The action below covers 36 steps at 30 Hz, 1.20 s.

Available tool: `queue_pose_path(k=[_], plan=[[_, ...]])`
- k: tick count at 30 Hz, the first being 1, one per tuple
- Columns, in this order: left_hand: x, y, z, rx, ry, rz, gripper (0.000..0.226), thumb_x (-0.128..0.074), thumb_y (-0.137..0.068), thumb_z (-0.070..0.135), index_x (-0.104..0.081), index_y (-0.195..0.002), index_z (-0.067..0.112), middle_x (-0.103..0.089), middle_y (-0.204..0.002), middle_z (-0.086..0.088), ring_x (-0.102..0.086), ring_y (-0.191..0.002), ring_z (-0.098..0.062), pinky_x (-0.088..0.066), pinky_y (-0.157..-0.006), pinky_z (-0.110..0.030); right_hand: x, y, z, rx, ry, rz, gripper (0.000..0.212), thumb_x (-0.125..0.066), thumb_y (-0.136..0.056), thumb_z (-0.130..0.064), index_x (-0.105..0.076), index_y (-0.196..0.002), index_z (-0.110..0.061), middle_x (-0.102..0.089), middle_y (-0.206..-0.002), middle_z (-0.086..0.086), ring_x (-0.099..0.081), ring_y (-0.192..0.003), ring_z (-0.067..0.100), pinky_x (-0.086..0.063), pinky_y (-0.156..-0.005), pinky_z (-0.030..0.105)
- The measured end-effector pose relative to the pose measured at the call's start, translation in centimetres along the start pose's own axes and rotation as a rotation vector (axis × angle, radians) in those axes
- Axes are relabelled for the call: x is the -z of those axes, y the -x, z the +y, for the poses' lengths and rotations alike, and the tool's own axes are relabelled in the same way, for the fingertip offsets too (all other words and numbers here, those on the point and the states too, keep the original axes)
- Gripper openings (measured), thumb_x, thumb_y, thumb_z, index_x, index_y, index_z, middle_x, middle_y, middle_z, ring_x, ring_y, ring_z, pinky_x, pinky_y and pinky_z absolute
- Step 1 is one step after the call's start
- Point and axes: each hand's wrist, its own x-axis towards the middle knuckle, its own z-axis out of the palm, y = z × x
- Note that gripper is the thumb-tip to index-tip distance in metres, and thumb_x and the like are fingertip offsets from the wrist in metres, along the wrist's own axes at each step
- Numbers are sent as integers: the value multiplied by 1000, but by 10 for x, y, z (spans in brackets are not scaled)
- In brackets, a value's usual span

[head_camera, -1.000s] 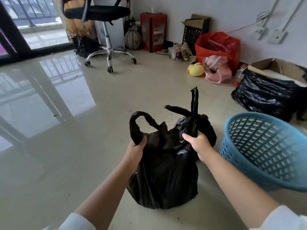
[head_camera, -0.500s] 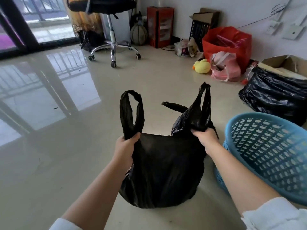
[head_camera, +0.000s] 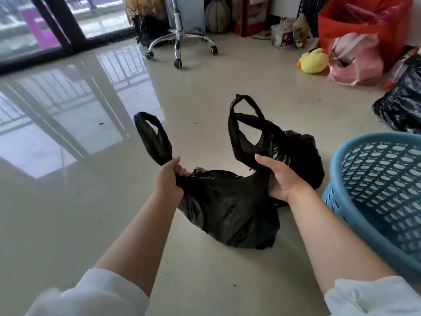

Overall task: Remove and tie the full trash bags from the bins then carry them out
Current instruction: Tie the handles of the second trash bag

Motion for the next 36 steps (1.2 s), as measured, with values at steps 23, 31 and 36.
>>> queue_pose_path(k=[23, 31, 36], plan=[[12, -18, -25, 267, -212, -296, 35, -29, -99, 12, -36, -64, 11, -30, -28, 7, -27, -21, -4, -24, -29, -7, -10, -4, -2, 87, 110, 347, 39, -31, -90, -56, -48, -82, -21, -25, -33, -8, -18, -25, 6, -20, -32, 13], [28, -20, -26, 269, -814, -474, 34, -56, -86, 1, -42, -58, 15, -38, -44, 7, -33, -38, -4, -30, -35, -12, -25, -12, 20, 286, 482, 148, 39, -36, -97, -10, -52, -62, -18, -28, -51, 0, -26, -30, 1, -26, -32, 13], [27, -9, -26, 300, -773, -679, 28, -37, -95, 24, -44, -71, 12, -35, -64, 1, -38, -41, -1, -34, -41, -11, -29, -4, 22, 160, 604, -152, 29, -37, -96, -11, -59, -78, -11, -36, -52, -5, -31, -34, 1, -34, -38, 13]])
